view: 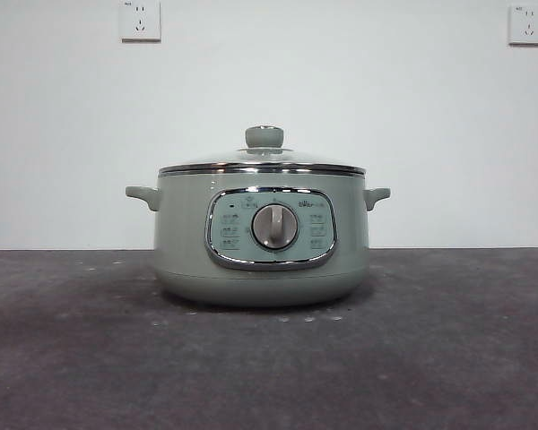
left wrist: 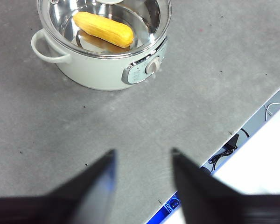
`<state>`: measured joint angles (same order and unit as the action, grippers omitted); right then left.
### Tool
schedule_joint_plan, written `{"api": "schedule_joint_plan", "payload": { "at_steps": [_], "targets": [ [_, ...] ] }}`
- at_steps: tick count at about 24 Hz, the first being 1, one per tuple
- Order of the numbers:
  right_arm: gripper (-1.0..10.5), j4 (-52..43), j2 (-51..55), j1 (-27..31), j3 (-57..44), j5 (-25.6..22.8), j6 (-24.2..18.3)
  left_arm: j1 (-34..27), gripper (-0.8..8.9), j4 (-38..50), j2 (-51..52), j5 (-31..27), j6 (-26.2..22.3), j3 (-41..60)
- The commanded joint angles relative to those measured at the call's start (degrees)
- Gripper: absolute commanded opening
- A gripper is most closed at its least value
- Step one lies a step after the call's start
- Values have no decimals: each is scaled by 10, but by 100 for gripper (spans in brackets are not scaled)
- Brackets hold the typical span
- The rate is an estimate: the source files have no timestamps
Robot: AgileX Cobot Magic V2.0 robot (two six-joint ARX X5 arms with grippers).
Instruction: Pick up the corn,open the lid,put the corn in the pot,close the lid
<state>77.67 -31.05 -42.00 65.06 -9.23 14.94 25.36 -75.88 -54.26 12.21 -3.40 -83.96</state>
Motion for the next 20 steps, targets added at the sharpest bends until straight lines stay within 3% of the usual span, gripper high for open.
{"api": "schedule_joint_plan", "payload": {
  "at_steps": [1,3,20],
  "targets": [
    [-11,14,1,0,-5,-16,7,2,-7,2,1,2,2,3],
    [2,14,1,0,-5,-24,25,2,-4,2,0,1,2,3],
    [2,14,1,0,-5,-24,25,0,-3,15,-50,-3,-12,1]
  ]
}}
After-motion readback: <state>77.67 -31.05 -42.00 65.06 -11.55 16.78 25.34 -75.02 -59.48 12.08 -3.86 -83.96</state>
